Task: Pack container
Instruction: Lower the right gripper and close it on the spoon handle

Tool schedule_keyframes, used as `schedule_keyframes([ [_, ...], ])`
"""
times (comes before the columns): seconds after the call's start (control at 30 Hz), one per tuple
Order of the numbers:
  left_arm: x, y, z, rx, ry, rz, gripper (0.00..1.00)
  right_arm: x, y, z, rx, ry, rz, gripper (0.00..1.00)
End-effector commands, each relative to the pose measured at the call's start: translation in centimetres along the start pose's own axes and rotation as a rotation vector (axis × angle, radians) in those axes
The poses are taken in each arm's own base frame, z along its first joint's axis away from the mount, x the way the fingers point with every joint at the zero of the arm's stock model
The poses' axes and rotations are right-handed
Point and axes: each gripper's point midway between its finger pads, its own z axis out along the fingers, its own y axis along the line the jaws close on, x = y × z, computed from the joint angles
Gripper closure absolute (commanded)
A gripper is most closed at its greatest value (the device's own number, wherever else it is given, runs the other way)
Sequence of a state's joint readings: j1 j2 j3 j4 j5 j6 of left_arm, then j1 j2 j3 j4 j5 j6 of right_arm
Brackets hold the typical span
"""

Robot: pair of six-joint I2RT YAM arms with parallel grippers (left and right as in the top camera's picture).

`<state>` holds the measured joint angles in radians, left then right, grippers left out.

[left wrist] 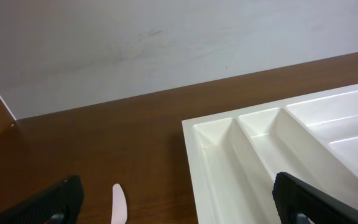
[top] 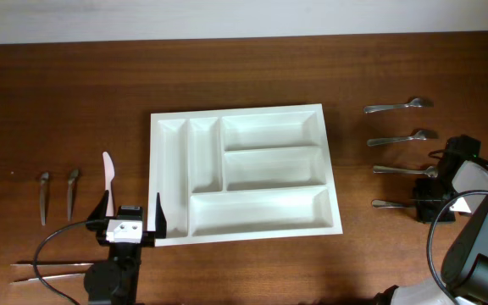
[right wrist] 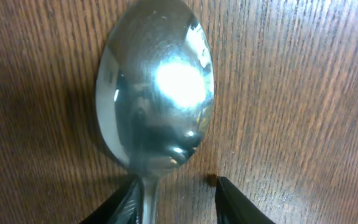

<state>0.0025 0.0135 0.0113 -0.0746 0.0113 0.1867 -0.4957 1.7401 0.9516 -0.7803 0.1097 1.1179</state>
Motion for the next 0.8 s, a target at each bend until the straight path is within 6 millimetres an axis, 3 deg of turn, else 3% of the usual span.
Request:
schedule_keyframes([
  [0.0, 0.06, -0.09, -0.03, 0.006, -0.002, -0.006, 0.01, -0.16, -0.90, 0.81, 0.041, -0.014, -0.002, 0.66],
  [0.07, 0.08, -0.10, -0.03, 0.006, -0.001, -0.006, 0.01, -0.22, -0.76, 0.81, 0.035, -0.016, -0.001, 0.75],
  [0.4, 0.08, -0.10, -0.03, 0.006, -0.001, -0.006, 0.01, -0.28, -0.64, 0.81, 0.031, -0.019, 0.000, 0.76],
  [0.5, 0.09, -0.10, -0.03, 0.006, -0.001, -0.006, 0.01, -0.35, -0.50, 0.82, 0.025, -0.021, 0.000, 0.82],
  [0.77, 0.08, -0.10, -0.03, 0.006, -0.001, -0.006, 0.01, -0.22, -0.09, 0.80, 0.007, -0.013, -0.002, 0.87],
])
